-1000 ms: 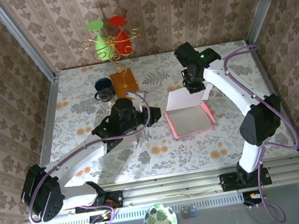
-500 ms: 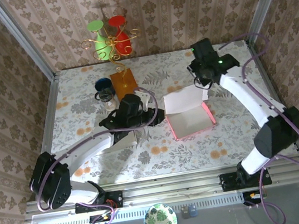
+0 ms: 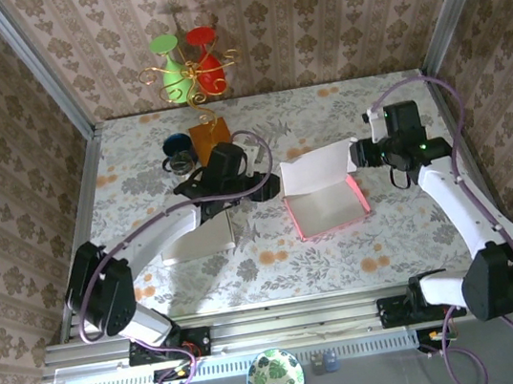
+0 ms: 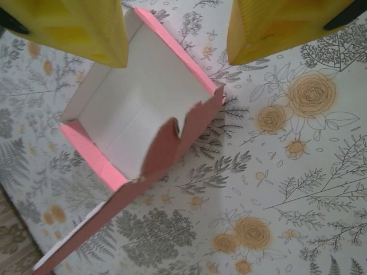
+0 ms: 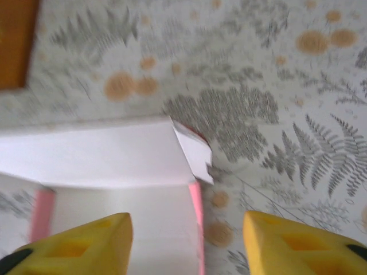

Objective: Fold the paper box

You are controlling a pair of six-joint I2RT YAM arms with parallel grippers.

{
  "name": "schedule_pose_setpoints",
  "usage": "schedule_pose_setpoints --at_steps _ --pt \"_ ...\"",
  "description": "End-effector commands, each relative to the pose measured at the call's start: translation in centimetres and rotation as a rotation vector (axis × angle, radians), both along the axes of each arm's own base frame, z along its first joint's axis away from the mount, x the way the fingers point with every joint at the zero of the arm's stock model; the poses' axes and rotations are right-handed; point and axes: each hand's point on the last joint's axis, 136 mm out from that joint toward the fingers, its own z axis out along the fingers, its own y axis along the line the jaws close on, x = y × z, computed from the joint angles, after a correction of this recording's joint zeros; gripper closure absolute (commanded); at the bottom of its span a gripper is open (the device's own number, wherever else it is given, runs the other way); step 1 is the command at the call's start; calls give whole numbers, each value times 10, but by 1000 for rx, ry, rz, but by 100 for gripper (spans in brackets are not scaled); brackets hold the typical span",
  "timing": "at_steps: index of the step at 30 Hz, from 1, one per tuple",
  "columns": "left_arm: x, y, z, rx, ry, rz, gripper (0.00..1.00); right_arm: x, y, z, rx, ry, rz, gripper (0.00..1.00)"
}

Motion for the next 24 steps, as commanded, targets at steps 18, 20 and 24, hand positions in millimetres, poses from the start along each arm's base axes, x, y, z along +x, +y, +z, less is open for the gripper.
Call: schedule_pose_setpoints --at_steps 18,20,24 --pt "28 -25 -31 120 -46 -100 64 36 7 -1 21 5 167 52" --pt "26 -27 -33 128 -46 -117 66 36 7 1 27 5 158 54" --pt "24 -31 -33 134 -65 -149 73 35 7 6 45 -2 139 56"
